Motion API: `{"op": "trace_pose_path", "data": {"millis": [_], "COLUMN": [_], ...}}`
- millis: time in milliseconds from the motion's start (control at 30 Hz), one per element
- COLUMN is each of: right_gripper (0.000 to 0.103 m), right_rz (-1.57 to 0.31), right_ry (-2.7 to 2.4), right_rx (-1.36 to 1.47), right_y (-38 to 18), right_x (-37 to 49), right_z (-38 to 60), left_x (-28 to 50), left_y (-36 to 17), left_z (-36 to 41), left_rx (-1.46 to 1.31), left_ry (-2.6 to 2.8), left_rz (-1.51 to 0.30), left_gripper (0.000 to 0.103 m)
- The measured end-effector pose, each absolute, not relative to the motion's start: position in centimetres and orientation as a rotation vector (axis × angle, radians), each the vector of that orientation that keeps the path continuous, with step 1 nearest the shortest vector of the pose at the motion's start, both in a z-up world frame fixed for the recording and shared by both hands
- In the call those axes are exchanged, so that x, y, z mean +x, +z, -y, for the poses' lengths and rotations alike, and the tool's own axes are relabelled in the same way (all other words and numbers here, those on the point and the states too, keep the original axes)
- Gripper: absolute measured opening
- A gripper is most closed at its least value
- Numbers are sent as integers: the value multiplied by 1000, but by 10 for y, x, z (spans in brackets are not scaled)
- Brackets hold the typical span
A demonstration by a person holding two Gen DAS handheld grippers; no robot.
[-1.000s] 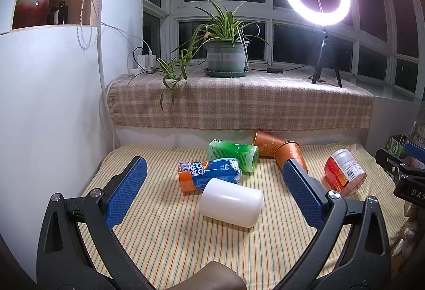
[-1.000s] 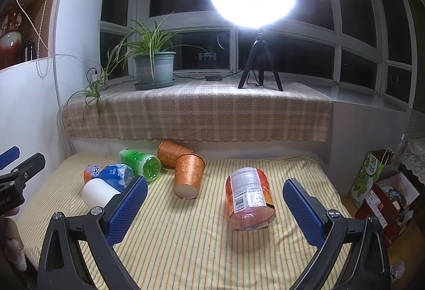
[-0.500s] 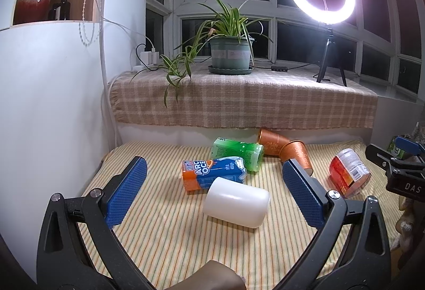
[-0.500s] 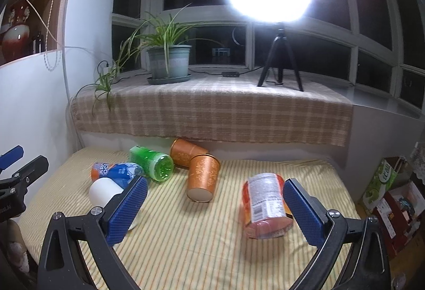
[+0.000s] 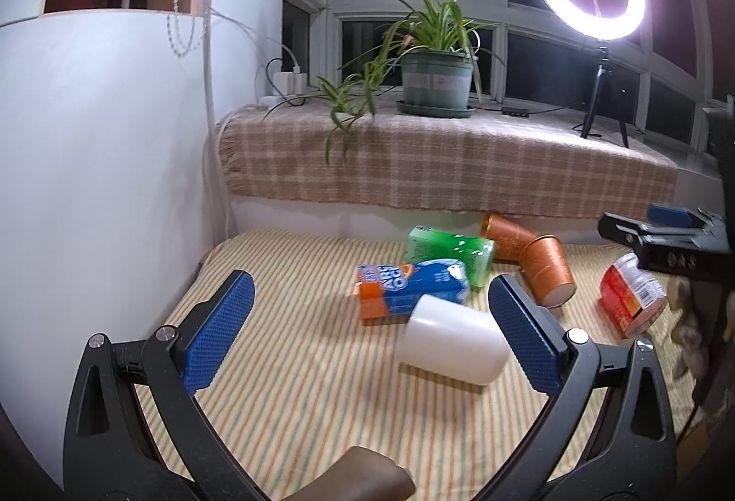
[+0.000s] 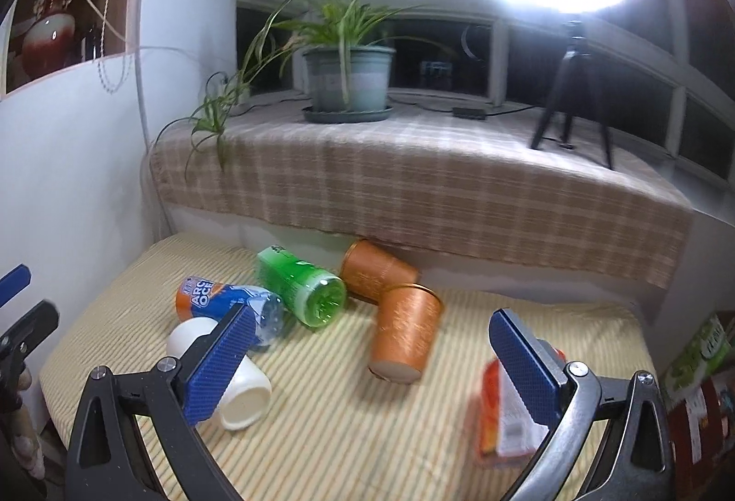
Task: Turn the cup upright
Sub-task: 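Reach the right gripper down and close it on the green tea bottle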
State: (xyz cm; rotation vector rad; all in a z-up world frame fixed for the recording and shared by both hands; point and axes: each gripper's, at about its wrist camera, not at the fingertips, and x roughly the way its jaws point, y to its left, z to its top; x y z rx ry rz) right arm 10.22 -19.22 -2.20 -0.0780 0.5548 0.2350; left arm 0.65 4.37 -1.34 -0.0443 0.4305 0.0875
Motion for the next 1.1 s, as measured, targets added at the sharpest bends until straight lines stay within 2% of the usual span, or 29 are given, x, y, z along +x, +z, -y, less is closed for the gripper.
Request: {"op": "trace_pose_path", "data": {"millis": [433, 1100], "right_gripper": [103, 89], "right_rz": [-743, -1069], "right_ry": [458, 595], "right_rx": [-261, -412], "right_y": [-42, -107], "right_x": [205, 310], "right_z": [121, 46], "left_x": [-2, -1], "left_y": [-23, -42], "left_z": [-77, -123], "left_rx": [-26, -77], "left_ry": [142, 231], "left_rz": [-467, -518], "left_gripper": [103, 103]}}
